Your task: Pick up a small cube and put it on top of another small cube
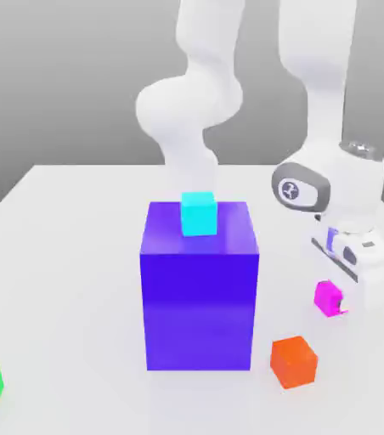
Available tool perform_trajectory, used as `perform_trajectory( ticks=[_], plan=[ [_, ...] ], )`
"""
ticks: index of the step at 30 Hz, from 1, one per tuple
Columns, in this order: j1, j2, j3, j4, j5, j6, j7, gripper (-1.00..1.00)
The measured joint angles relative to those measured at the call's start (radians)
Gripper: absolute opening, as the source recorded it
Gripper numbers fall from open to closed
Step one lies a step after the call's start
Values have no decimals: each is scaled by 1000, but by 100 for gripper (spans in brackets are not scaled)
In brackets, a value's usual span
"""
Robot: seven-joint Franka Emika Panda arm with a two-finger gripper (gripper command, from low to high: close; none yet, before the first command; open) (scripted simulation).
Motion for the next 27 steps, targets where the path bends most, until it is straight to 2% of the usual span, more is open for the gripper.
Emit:
perform_trajectory(
  ticks=[4,9,11,17,27],
  plan=[
    [-18,-50,18,-9,4,-40,-5,-100],
    [-29,-225,55,-43,93,-182,-69,-100],
    [-31,-234,51,-11,67,-210,-50,-100],
    [-194,-168,-69,130,77,-287,44,-100],
    [-448,-48,-318,362,196,-421,163,-100]
  ],
)
